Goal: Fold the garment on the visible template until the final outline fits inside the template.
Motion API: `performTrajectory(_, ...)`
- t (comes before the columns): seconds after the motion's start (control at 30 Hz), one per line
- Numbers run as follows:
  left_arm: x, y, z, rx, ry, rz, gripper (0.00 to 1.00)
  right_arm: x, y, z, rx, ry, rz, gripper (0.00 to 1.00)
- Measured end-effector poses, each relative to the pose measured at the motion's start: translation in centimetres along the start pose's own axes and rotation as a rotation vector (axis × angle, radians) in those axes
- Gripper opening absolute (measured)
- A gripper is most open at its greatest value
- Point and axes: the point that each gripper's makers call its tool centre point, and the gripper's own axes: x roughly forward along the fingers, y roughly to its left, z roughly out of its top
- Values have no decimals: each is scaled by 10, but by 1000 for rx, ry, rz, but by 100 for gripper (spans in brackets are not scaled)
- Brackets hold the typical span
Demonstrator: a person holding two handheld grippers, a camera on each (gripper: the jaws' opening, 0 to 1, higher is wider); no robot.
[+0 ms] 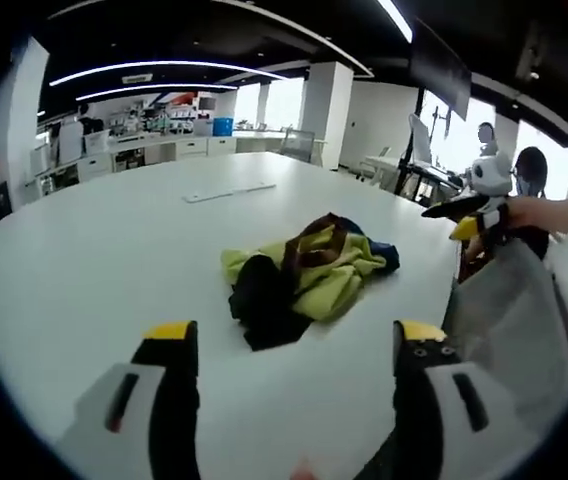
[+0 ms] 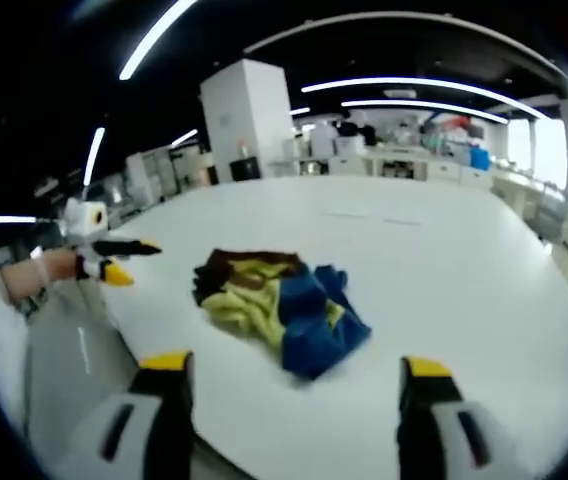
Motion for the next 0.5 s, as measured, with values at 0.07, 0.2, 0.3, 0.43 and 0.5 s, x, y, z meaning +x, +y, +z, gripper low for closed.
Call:
performTrajectory(0.07, 7, 1, -1, -5, 10, -31, 69, 5, -2, 1, -3, 10, 7, 81)
performTrajectory(0.2, 21, 1, -2, 10, 22, -60, 62, 16, -4, 6, -11, 19, 18, 77)
performTrajectory(0.3, 31, 4, 1, 17, 21, -68, 60, 25, -5, 10, -3, 22, 32, 70)
performTrajectory(0.43, 41, 7, 7, 21, 12, -75, 52, 39, -7, 13, 10, 33, 53, 59)
performTrajectory(0.5, 45, 11, 10, 14, 1, -72, 49, 46, -8, 16, 9, 40, 59, 58)
